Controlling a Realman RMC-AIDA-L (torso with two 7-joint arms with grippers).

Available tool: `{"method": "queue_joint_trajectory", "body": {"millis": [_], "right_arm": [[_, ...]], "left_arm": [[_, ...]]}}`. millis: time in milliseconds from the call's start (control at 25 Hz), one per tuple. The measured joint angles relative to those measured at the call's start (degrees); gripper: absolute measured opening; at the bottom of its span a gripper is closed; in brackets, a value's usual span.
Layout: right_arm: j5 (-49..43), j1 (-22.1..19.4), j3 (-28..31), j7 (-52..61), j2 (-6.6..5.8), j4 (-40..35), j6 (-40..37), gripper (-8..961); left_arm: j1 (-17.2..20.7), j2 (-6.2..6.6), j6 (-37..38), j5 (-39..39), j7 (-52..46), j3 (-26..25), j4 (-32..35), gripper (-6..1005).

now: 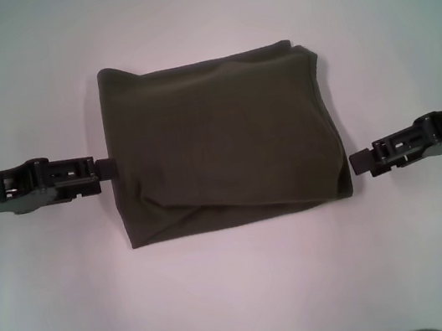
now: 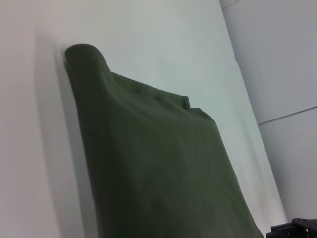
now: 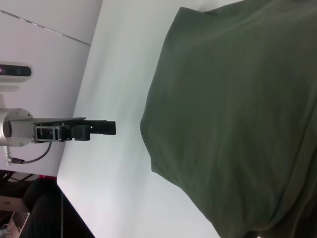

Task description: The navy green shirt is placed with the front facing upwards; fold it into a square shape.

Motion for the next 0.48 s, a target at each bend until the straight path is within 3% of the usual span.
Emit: {"method": "queue_joint_trajectory", "body": {"millis": [480], "right_arm": [[0.01,0.97,-0.30,0.45,0.40,4.58,3.07,838]], "left_arm": [[-0.02,0.06,-1.05,0.00,0.03,0.24,0.09,641]]}}
